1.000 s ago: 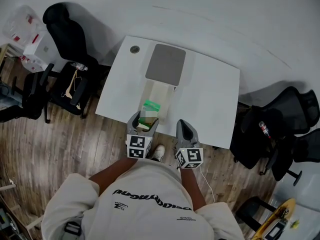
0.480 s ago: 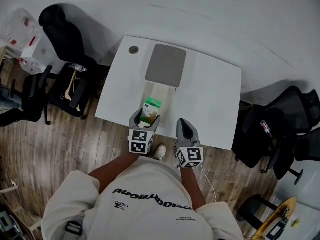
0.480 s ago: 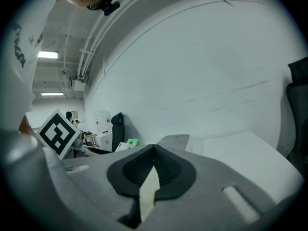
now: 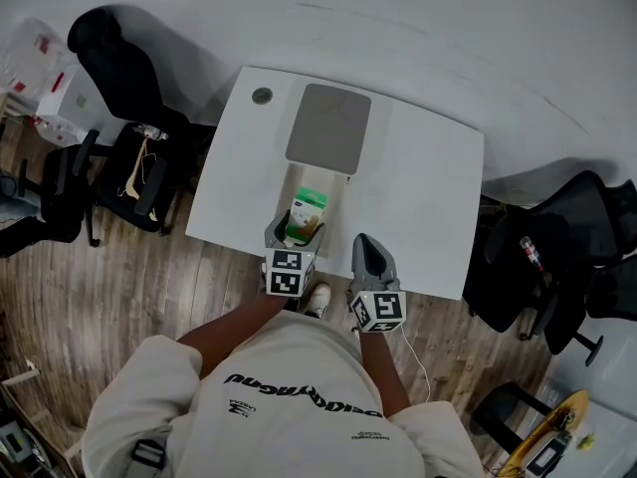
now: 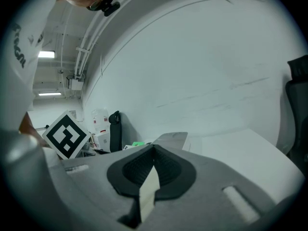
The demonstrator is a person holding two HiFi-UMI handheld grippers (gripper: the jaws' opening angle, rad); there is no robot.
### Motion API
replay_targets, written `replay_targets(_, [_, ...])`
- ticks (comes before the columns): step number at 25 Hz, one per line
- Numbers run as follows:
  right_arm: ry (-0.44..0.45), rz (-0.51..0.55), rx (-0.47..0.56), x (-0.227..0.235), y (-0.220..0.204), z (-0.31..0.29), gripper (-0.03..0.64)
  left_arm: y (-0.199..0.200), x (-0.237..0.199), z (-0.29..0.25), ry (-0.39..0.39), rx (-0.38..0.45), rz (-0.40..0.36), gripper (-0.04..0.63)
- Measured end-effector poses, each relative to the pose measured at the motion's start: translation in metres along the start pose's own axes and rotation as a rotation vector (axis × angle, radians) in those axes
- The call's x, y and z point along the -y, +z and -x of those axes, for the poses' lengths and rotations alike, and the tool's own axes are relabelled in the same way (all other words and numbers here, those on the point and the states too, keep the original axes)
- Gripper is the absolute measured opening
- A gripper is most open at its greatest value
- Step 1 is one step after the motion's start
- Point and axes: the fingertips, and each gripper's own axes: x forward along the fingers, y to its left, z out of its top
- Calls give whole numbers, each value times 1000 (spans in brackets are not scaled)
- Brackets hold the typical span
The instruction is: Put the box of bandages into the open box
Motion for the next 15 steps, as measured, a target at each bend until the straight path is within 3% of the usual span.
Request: replay_targets(15, [-14, -9, -15, 11, -6, -5, 0, -19, -14, -34, 58, -96, 32, 351])
